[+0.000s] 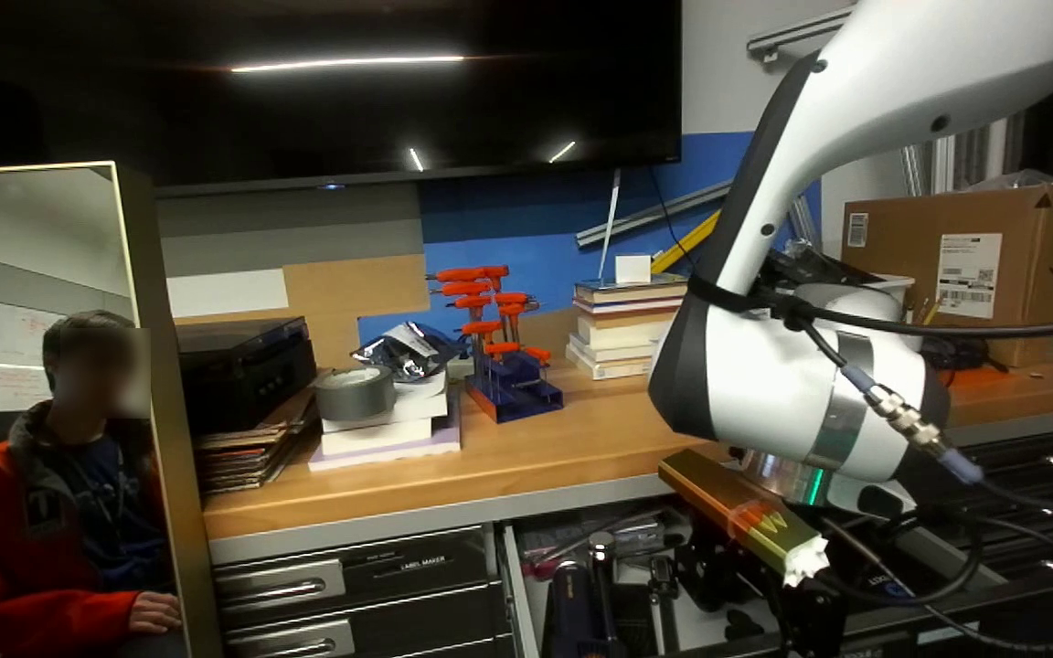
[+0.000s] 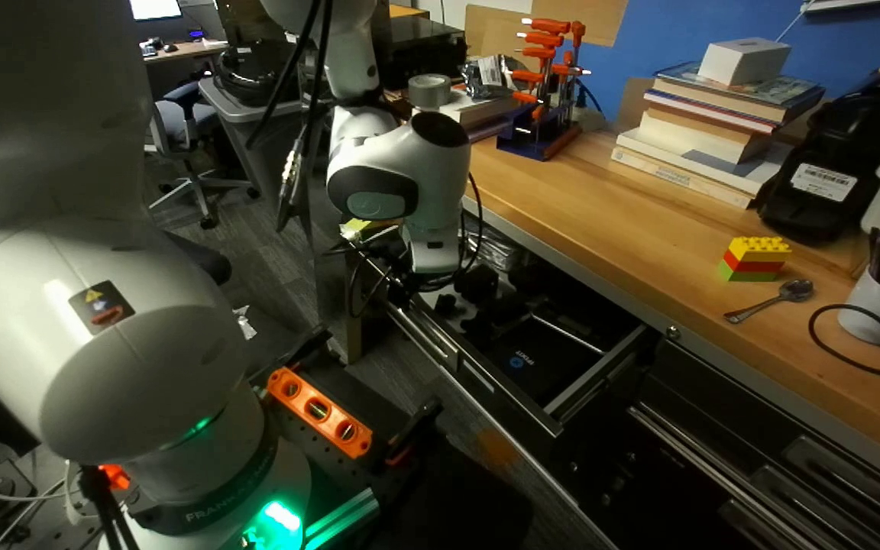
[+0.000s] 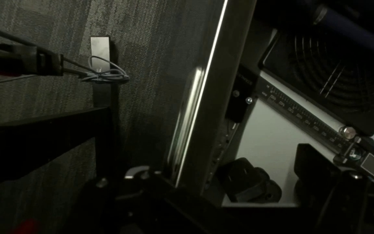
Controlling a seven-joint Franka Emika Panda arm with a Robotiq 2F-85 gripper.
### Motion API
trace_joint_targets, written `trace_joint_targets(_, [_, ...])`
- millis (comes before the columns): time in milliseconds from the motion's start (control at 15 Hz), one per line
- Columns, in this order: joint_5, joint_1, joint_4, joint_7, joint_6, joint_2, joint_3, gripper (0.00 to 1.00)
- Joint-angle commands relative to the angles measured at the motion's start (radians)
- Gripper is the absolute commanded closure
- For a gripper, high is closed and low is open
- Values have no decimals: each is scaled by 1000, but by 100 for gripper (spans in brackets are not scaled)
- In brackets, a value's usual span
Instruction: Put the black objects in the drawer and close it
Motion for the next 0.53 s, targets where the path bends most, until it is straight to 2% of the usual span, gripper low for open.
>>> trace_joint_targets(0, [154,-57,96,-206,47,34,70,0])
trace_joint_targets(267, [317,-90,181,-414,56,66,115,0])
trace_joint_targets(467, [407,-90,214,-531,62,77,124,0])
